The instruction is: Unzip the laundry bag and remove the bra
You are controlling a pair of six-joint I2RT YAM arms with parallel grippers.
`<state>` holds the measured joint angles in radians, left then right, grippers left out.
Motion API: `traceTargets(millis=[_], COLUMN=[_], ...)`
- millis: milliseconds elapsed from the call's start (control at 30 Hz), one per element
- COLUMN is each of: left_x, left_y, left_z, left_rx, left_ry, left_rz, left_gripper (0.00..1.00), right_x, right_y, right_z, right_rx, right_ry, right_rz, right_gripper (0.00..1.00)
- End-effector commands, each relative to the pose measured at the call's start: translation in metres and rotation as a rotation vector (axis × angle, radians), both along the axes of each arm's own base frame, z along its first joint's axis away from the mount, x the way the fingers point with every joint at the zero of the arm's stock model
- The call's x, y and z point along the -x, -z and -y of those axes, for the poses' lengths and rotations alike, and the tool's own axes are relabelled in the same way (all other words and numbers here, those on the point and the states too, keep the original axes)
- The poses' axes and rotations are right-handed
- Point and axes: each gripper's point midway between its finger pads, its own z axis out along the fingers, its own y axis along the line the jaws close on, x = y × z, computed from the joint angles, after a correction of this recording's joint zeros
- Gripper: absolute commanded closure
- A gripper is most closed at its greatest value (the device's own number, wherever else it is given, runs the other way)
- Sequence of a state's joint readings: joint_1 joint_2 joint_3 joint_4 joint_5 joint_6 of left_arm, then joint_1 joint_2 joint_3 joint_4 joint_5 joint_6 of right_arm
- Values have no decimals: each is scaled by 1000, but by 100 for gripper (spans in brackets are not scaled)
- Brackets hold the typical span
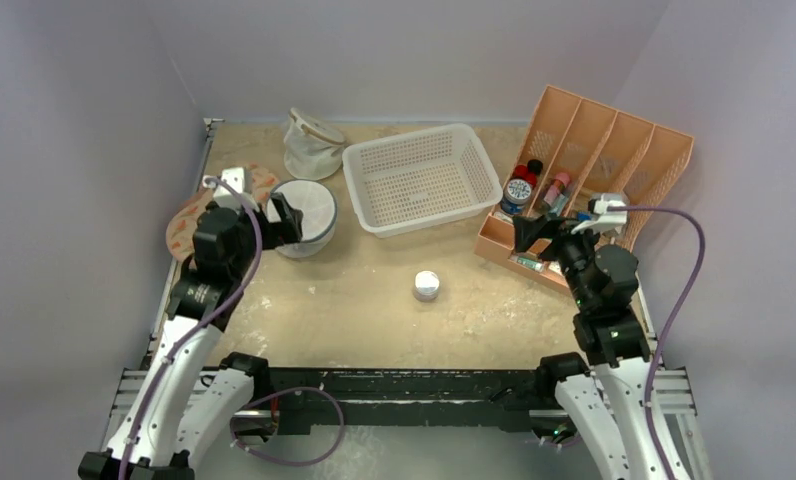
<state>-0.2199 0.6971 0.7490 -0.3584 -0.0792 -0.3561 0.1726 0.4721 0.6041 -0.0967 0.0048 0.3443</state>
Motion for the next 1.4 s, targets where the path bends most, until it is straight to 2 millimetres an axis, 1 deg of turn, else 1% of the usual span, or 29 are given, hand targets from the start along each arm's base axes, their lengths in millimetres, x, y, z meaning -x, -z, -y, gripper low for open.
traceTargets(millis=[0, 133, 267, 300, 400, 467, 533, 600, 700, 867, 1000, 1033, 1100, 1167, 1300, 1367], left_x=[-20, -36, -47, -49, -52, -53, -54, -55, -55, -56, -62, -64, -69, -73, -84, -86], left_y=[-50, -73, -88, -89, -92, -91, -88, -82, -70, -44, -18, -11, 4, 15, 43, 56], left_z=[-15, -23, -28, -29, -31, -32, -33, -33, -33, -37, -46, -50, -57, -59, -42, -38], left_rx=[61, 82, 103, 107, 118, 125, 130, 131, 126, 85, -1, -28, -79, -100, -60, -50], left_ry=[-106, -159, -193, -197, -214, -223, -230, -237, -244, -262, -293, -309, -339, -344, -271, -264], left_rz=[37, 46, 48, 47, 40, 33, 21, -5, -57, -162, -283, -318, -381, -418, -476, -504], left_gripper=[1, 1, 1, 1, 1, 1, 1, 1, 1, 1, 1, 1, 1, 2, 6, 9], right_x=[-10, -17, -19, -19, -16, -14, -13, -13, -15, -18, -21, -23, -26, -29, -33, -35], right_y=[-67, -104, -126, -129, -135, -138, -136, -134, -127, -121, -123, -113, -106, -98, -78, -66], right_z=[12, 22, 25, 26, 19, 22, 25, 19, 6, -4, -10, -13, -16, -21, -37, -47], right_rx=[-2, 0, 10, 9, 3, -19, -62, -63, -29, -27, -32, -34, -38, -41, -47, -54], right_ry=[50, 92, 97, 99, 54, 74, 98, 68, -16, -74, -110, -122, -143, -170, -264, -328], right_rz=[111, 152, 190, 199, 215, 220, 205, 194, 171, 157, 164, 139, 118, 95, 34, -4], right_gripper=[0, 0, 0, 0, 0, 0, 0, 0, 0, 0, 0, 0, 0, 0, 0, 0])
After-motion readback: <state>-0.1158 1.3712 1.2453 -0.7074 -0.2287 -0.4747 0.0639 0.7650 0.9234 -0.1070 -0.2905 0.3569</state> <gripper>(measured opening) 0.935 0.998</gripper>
